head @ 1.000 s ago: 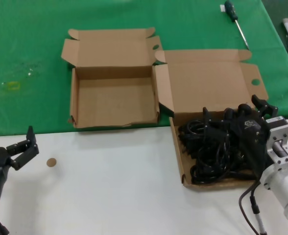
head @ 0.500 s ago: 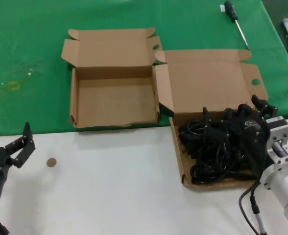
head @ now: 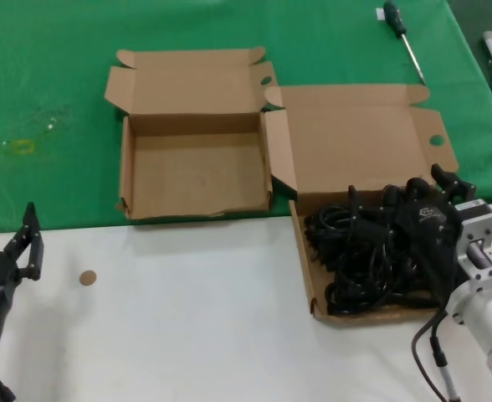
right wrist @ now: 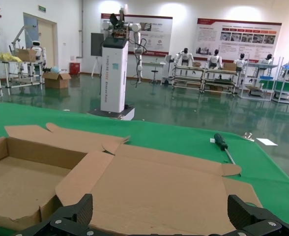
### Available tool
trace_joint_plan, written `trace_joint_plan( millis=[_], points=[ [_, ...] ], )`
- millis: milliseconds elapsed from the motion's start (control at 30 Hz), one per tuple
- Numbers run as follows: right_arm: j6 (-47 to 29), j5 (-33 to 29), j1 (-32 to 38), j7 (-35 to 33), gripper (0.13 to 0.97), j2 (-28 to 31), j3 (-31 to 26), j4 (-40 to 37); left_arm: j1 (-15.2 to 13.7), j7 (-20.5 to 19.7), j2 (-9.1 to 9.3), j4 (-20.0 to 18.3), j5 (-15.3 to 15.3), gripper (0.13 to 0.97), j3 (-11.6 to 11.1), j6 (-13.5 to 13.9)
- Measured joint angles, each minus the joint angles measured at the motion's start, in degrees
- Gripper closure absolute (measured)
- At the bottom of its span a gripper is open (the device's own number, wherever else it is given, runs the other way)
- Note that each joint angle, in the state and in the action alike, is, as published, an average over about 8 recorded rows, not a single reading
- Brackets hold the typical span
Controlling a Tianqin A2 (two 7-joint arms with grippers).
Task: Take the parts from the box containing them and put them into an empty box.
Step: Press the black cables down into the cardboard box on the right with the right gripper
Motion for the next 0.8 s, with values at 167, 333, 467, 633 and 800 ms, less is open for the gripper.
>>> trace_joint_plan(
  millis=[167, 333, 467, 633, 800],
  points=[
    [1.2, 1.7, 0.4, 0.6, 0.129, 2.6, -2.1, 0.3, 0.0, 0.0, 0.00, 0.0, 0.0, 0.650, 0.0, 0.0],
    [2.0, 3.9, 1.3, 0.9, 0.129, 7.6, -5.6, 0.9, 0.0, 0.0, 0.00, 0.0, 0.0, 0.756, 0.0, 0.0],
    [1.9, 5.3, 2.7, 0.8, 0.129, 13.8, -10.0, 1.1, 0.0, 0.0, 0.00, 0.0, 0.0, 0.820, 0.0, 0.0],
    [-2.9, 4.6, 4.8, 0.7, 0.129, 21.6, -13.6, 1.0, 0.0, 0.0, 0.00, 0.0, 0.0, 0.881, 0.0, 0.0],
    [-12.3, 2.7, 7.5, -1.5, 0.129, 26.6, -13.4, 0.4, 0.0, 0.0, 0.00, 0.0, 0.0, 0.921, 0.0, 0.0]
  ],
)
